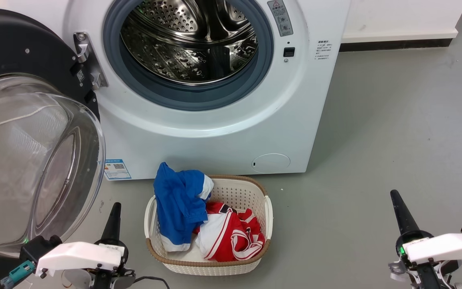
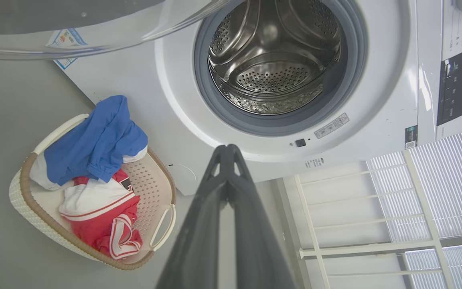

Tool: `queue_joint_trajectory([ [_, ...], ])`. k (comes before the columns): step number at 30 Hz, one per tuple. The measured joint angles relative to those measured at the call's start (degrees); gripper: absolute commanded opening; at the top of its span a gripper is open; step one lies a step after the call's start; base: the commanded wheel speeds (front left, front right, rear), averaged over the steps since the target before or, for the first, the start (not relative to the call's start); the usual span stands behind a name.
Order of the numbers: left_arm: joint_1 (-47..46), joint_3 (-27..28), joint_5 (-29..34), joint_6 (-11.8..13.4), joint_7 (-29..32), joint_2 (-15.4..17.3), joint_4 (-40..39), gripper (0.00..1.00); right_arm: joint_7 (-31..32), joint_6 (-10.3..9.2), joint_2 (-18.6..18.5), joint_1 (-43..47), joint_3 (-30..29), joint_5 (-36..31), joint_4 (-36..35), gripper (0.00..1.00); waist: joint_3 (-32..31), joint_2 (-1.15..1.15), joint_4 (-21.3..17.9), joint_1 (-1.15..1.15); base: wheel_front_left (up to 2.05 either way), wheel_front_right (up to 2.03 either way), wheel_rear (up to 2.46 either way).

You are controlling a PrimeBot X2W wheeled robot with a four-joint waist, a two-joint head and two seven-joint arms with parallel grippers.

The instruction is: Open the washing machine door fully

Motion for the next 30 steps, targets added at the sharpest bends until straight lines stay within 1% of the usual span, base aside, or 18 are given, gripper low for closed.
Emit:
queue_joint_trajectory([
  [30,-0.38,2.82,-14.05,-2.20,3.86,-1.70,-0.52,0.00,2.55,0.00,0.18,-1.16,-1.67,16.25,0.55,0.00,-0.45,0.00,1.15,0.00,0.00,0.00,0.00],
])
